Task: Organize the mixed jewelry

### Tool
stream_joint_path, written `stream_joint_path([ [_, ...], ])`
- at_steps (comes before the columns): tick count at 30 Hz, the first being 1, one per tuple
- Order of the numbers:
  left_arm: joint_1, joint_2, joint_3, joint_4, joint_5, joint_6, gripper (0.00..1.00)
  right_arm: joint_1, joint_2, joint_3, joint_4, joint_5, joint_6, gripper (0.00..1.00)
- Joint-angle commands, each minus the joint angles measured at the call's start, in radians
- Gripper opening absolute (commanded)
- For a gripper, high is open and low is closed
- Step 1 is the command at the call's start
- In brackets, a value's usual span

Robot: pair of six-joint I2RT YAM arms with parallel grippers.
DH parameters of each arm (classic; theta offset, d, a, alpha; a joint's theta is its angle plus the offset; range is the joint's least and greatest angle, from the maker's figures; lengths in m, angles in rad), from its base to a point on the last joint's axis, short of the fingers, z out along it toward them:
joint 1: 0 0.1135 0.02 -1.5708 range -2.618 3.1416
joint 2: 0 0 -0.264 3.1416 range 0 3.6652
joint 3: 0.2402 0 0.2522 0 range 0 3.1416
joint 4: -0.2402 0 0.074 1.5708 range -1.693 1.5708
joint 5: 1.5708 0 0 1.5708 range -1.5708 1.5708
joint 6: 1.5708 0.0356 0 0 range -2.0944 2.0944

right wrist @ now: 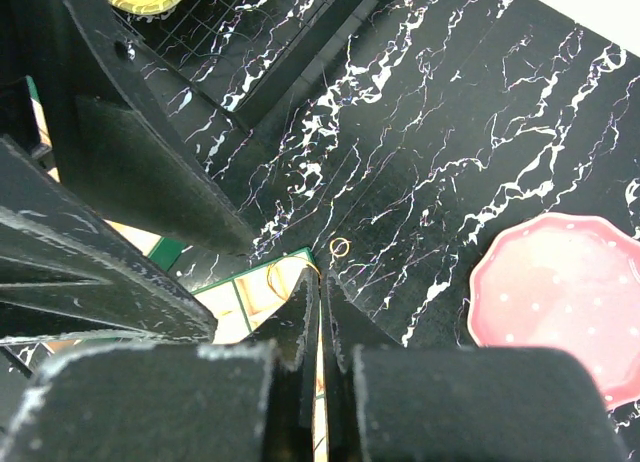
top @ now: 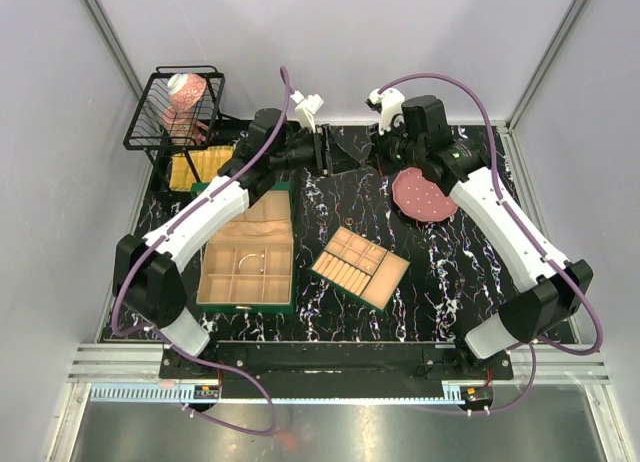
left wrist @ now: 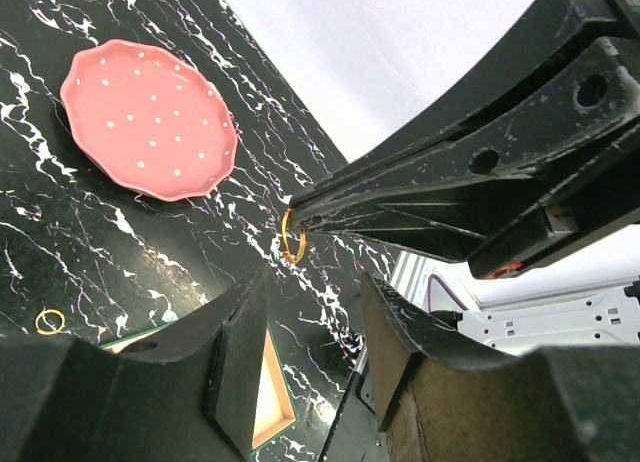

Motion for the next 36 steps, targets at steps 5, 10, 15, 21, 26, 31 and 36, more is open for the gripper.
stream_joint_path([
  [5,0.004,0.039,0.051,0.087,0.030,-0.061,0.44,0.010,-0.045,0.016,0.036,-0.016,0.018,0.00],
  [10,0.005,0.056,0.066,0.087,0.032,-0.076,0.41,0.010,-0.047,0.014,0.037,-0.014,0.018,0.00],
  [15,0.002,0.064,0.063,0.097,0.036,-0.087,0.34,0.010,-0.048,0.007,0.036,-0.010,0.016,0.00],
  [21,0.000,0.070,0.061,0.107,0.041,-0.094,0.26,0.010,-0.044,0.002,0.037,-0.014,0.018,0.00],
  [26,-0.004,0.078,0.065,0.105,0.042,-0.099,0.23,0.010,-0.044,0.004,0.037,-0.010,0.016,0.00],
  [31,-0.013,0.087,0.074,0.107,0.047,-0.102,0.18,0.010,-0.045,0.001,0.039,-0.010,0.016,0.00],
  [36,-0.019,0.093,0.078,0.116,0.052,-0.105,0.13,0.010,-0.047,-0.010,0.042,-0.008,0.016,0.00],
])
